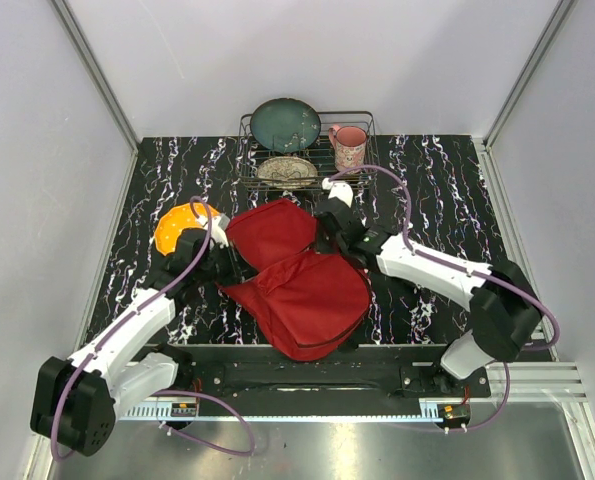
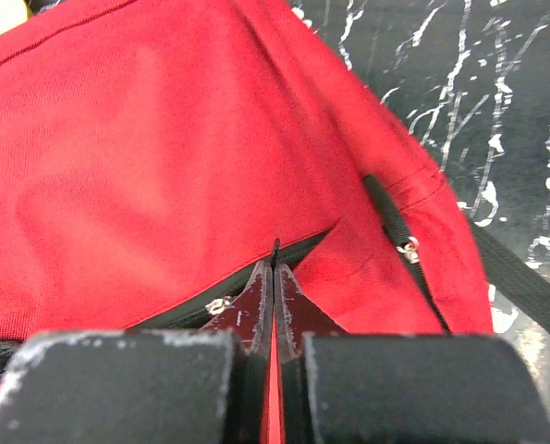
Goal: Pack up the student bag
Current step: Zip the student bag at the center of the board.
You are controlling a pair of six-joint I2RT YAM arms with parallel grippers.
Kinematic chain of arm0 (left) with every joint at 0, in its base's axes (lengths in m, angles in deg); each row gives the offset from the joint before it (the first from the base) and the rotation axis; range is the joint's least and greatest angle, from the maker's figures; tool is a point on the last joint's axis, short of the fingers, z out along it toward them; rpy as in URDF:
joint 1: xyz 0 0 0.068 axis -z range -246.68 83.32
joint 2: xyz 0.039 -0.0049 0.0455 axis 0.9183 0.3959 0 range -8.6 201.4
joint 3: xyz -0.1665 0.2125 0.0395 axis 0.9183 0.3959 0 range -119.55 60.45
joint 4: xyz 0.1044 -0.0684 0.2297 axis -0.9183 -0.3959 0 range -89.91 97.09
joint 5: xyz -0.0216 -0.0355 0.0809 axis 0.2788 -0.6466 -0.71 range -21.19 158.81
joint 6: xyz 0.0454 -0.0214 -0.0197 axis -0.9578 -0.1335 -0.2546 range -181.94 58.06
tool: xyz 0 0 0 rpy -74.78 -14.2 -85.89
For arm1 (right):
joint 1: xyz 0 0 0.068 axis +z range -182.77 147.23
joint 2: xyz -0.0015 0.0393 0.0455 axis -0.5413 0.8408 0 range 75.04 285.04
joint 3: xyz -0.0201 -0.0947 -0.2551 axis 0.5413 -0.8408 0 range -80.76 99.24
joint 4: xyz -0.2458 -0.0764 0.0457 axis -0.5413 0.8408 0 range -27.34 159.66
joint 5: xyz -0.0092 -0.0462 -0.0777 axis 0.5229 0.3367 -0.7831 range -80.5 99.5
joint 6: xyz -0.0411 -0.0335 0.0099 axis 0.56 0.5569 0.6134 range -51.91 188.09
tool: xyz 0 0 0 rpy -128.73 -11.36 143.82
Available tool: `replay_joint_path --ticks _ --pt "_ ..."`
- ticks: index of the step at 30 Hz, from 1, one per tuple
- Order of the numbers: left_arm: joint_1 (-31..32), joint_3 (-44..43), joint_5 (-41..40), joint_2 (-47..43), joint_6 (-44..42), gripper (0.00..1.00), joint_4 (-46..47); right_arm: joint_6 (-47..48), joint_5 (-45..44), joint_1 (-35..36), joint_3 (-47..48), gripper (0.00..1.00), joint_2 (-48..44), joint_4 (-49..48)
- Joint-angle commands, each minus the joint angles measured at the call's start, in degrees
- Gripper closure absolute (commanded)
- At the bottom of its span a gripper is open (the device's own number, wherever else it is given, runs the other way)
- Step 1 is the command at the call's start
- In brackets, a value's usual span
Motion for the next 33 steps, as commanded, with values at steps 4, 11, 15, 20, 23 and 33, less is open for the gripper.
replay_joint_path --ticks 4,11,15,20,23,33 --pt "-1.3 -5.4 1.4 3.1 -7.0 1.00 0.6 3.4 -7.8 -2.1 -3.5 1.00 -12.5 -3.0" --pt "-1.0 -17.3 9.1 15.6 -13.0 1.00 2.8 3.5 -8.0 3.5 -6.9 1.00 -18.0 -2.0" --pt "-1.0 -24.6 4.3 21.5 -13.9 0.97 -2.0 -0.6 -8.0 5.4 -10.9 1.00 -20.0 -2.1" --pt "-1.2 -22.4 -0.9 18.7 -12.7 0.31 -4.4 -2.2 -9.3 5.5 -12.7 1.00 -19.7 -2.2" --pt "-1.2 -18.5 -1.3 14.0 -10.8 0.20 -3.6 -2.2 -8.8 5.5 -12.3 1.00 -17.9 -3.2" --pt "-1.1 -11.5 2.7 4.5 -7.5 0.08 -1.7 -2.0 -6.1 4.4 -1.8 1.00 -5.4 -0.1"
